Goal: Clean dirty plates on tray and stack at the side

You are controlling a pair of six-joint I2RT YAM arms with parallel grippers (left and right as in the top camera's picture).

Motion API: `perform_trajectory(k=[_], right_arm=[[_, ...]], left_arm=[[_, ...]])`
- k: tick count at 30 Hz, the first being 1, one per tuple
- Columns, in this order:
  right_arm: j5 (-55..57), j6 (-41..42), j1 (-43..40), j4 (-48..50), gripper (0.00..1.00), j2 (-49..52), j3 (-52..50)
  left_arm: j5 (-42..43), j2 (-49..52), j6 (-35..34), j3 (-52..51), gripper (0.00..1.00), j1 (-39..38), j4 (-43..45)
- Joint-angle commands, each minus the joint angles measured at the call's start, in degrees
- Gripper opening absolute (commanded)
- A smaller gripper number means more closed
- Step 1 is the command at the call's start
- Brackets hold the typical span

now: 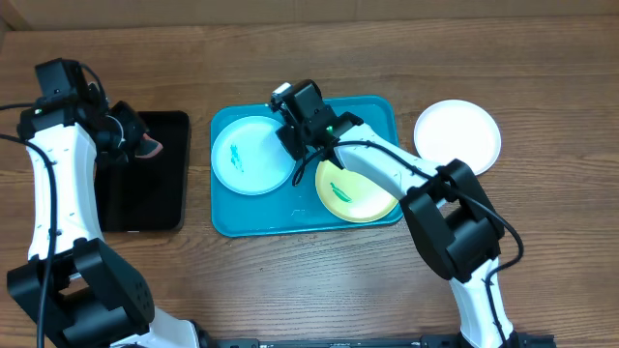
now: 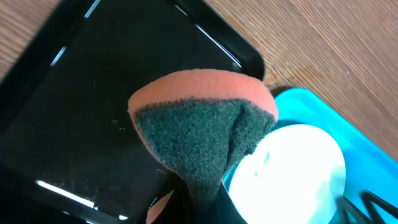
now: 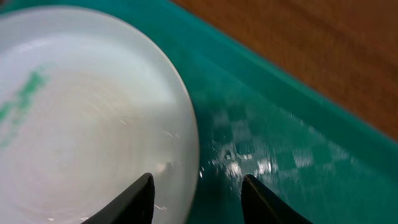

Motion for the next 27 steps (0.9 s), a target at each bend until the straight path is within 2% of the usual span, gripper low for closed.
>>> perform_trajectory(k=[1,3,5,8,12,17,21,27], right_arm=[[0.48,5.05,-0.63,-1.84,0.46,2.54,0.13],[0.24,6.54,-0.61,-2.99,0.43,2.58,0.13],[-0.81,8.41,-0.48,-3.98,0.35,2.56,0.13],[-2.25,14.10,-0.48,-6.23,0.10,2.58,0.13],[-3.72,22.29,-0.48,-8.72,0.04,2.56,0.13],[-8.41,30.40,-0.48,-12.70,0.04,2.56,0.13],[-9.97,29.68,-0.48,-14.51,0.04,2.56,0.13],[-9.81,29.53,-0.52,-15.50,0.04,2.56,0.13]], left_arm=[[0.70,0.17,2.36,-0.11,0.04,-1.97,0.28],[0.70,0.17,2.36,-0.11,0.04,-2.99,0.26],[0.70,0.17,2.82,-0.11,0.04,-4.28,0.17],[0.70,0.22,4.50,-0.11,0.04,-7.32,-0.37],[-0.17,0.24,4.50,-0.11,0.04,-11.23,-1.77],[-0.33,0.24,4.46,-0.22,0.04,-14.88,-2.12],[-0.37,0.24,3.45,-1.42,0.04,-18.34,-1.20],[-0.42,0.24,-3.89,-7.78,0.05,-23.43,5.25]])
